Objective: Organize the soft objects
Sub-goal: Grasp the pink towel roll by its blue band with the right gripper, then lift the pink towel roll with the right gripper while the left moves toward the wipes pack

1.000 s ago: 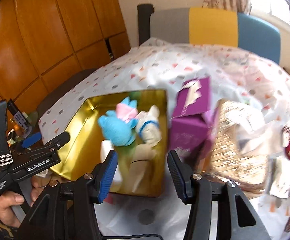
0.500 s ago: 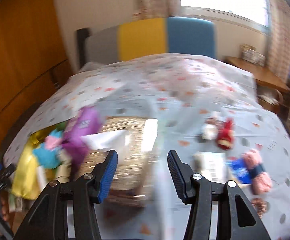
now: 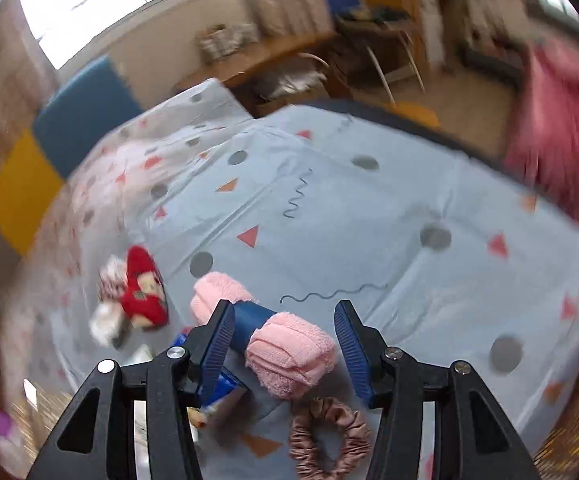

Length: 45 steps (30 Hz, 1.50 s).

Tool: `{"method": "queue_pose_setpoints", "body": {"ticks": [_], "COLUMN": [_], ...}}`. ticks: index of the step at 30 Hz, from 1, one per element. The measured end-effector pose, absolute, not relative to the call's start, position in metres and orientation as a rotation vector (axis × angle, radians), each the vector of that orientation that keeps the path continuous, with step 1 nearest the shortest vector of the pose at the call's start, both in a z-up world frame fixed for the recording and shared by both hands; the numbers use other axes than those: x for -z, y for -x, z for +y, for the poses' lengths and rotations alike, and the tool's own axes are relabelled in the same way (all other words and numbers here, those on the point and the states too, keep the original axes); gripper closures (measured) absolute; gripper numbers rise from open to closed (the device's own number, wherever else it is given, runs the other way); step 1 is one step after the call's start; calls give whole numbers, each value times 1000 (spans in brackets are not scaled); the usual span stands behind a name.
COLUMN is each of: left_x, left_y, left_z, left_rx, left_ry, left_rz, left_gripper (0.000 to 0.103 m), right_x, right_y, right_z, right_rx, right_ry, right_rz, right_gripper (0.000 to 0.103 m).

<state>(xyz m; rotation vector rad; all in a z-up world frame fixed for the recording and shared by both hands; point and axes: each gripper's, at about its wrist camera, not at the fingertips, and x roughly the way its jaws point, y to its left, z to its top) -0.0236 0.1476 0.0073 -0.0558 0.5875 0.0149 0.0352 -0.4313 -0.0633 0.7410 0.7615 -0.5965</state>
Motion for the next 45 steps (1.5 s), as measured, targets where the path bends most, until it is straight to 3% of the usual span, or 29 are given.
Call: {"method": "queue_pose_setpoints", "body": {"ticks": [11,13,21,26,31,34,45], "left_x": [-14,-12,-21,-36,-51,-50,-13], "left_y": [17,19,40,48,45,37,-11], "left_z": [92,75,25,-4,-37,-65,-159], "left_rx": [154,214,467,585,682,757,694], "left_ry": [17,-8,-128,-163,-157,-169,-245], "left_rz": [649,673,627,575,544,584,842], "left_gripper": [0,0,0,0,0,0,0], "right_x": [81,84,74,81,111,105,109], "right_y": [-34,-40,-61,-99,-110,-104,-86], "right_z": [-436,-434,-414,-398,-401,-407,-443], "right_rx": [511,488,492,453,403,490,500], "right_ry": [-887,-878,-638,-310,-312,-265,-520], "right_rz": [805,828,900,1035,1150,1125,1124], "right_gripper": [50,46,44,42,41,54,52]}}
